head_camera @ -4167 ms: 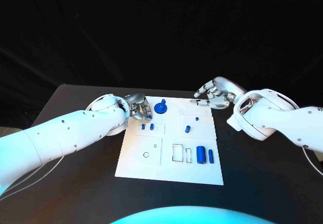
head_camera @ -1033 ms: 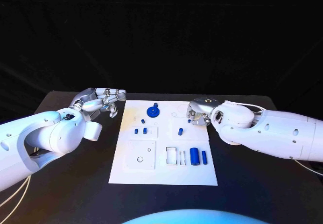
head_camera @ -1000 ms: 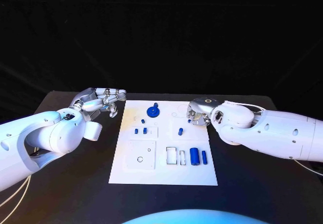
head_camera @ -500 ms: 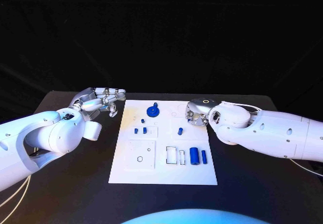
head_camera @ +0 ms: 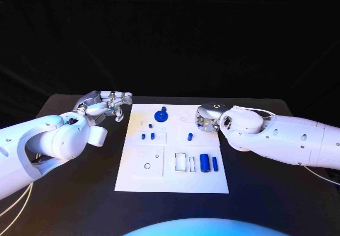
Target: Assemble the parts on the task board
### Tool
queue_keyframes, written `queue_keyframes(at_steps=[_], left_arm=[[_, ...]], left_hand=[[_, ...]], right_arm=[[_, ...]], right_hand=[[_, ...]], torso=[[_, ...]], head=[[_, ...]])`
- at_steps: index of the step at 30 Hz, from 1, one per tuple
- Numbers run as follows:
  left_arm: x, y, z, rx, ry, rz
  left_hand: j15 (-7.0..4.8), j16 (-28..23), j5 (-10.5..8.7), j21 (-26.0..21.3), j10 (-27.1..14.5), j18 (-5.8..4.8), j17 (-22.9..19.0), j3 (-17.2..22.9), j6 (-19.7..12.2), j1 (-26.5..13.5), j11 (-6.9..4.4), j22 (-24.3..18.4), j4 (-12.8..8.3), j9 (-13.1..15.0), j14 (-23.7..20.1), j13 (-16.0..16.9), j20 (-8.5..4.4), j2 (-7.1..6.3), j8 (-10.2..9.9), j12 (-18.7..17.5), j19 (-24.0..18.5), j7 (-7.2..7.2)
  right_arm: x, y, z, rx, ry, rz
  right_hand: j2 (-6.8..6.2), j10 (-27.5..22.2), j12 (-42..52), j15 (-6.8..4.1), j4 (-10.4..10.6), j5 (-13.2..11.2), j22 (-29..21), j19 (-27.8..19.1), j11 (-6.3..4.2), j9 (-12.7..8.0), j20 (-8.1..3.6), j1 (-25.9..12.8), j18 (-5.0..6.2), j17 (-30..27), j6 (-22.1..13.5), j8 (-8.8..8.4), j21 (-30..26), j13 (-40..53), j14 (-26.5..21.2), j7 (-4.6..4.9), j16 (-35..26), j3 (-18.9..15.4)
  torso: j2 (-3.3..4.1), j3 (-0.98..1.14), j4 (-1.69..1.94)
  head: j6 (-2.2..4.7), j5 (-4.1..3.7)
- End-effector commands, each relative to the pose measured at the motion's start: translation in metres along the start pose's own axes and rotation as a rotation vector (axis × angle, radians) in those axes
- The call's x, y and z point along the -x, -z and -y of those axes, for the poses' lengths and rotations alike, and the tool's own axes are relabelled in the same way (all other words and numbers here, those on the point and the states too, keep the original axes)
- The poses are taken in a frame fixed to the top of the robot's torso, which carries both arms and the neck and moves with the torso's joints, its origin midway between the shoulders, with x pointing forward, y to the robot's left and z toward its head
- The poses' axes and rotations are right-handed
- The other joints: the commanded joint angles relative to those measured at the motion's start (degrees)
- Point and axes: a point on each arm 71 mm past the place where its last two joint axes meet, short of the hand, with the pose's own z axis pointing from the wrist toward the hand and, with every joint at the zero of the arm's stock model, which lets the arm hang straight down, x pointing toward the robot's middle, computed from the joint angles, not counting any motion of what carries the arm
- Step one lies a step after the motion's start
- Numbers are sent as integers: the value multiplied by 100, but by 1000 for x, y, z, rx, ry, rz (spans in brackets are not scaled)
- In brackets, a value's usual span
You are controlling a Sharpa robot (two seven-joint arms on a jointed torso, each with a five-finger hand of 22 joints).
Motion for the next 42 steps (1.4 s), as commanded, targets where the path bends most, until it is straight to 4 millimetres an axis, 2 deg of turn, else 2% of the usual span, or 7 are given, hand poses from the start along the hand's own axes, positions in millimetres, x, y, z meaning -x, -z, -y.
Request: queue_keyframes(at_steps=[1,6,10,18,30,36,42], left_arm=[[-2,0,1,2,8,-15],[-2,0,1,4,9,-17],[-2,-1,0,5,9,-19],[-3,-2,0,4,10,-21],[-3,-2,0,6,10,-21],[-2,-3,0,7,9,-18],[-1,-3,-1,8,9,-18]], left_hand=[[8,-24,0,-22,-49,118,-5,-22,-22,-1,1,-5,-3,-8,-31,9,-14,34,-33,23,-36,9],[12,-29,5,-43,-70,118,-16,-26,-39,54,7,-20,-36,-15,-35,19,-11,66,-36,33,-28,18],[13,-32,7,-60,-83,120,-23,-22,-45,94,10,-33,-61,-18,-38,25,-10,89,-36,40,-25,22],[13,-32,8,-63,-87,120,-25,-21,-46,110,11,-34,-71,-19,-39,27,-9,99,-35,44,-21,23],[14,-33,9,-68,-91,120,-28,-19,-47,126,11,-38,-80,-21,-39,30,-9,109,-34,47,-19,25],[14,-33,9,-68,-91,120,-28,-19,-47,126,11,-38,-80,-21,-39,30,-9,109,-34,47,-19,25],[14,-33,9,-68,-91,120,-28,-19,-47,126,11,-38,-80,-21,-39,30,-9,109,-34,47,-19,25]], right_arm=[[-6,0,-2,7,10,-36],[-6,0,-2,2,12,-26],[-4,0,-3,6,6,6],[0,1,-6,16,-8,73],[11,11,-8,25,-32,123],[22,21,-11,38,-48,142],[31,33,-31,95,-83,163]], right_hand=[[-29,38,-32,-32,2,-35,588,32,20,5,8,-3,-118,42,48,-30,7,-3,305,4,35,23],[-25,76,-39,-40,-40,-52,606,39,10,17,1,-1,-121,50,97,-21,25,-22,306,-9,44,107],[7,150,-41,-59,-136,-160,651,65,-10,36,-15,40,-133,76,167,-8,84,-44,312,-24,65,270],[-3,259,-54,-79,-265,-43,745,127,-30,70,-36,-4,-161,98,260,7,220,-69,320,-43,90,496],[-37,298,-77,-83,-312,-44,774,139,-40,86,-41,-95,-168,79,289,4,254,-83,317,-48,85,580],[-53,309,-85,-84,-327,-50,787,147,-43,91,-42,-128,-172,81,297,2,272,-88,317,-52,88,602],[-60,312,-90,-85,-335,-49,796,153,-43,93,-43,-142,-175,82,299,-1,286,-90,318,-53,90,614]], torso=[[-3,1,-2],[-5,-2,-4],[-8,-1,0],[-11,-2,-3],[-8,-4,-4],[-6,-4,-7],[-6,2,-8]], head=[[-9,-8],[-12,-23],[-17,-28],[3,-38],[20,-37],[33,-17],[58,62]])
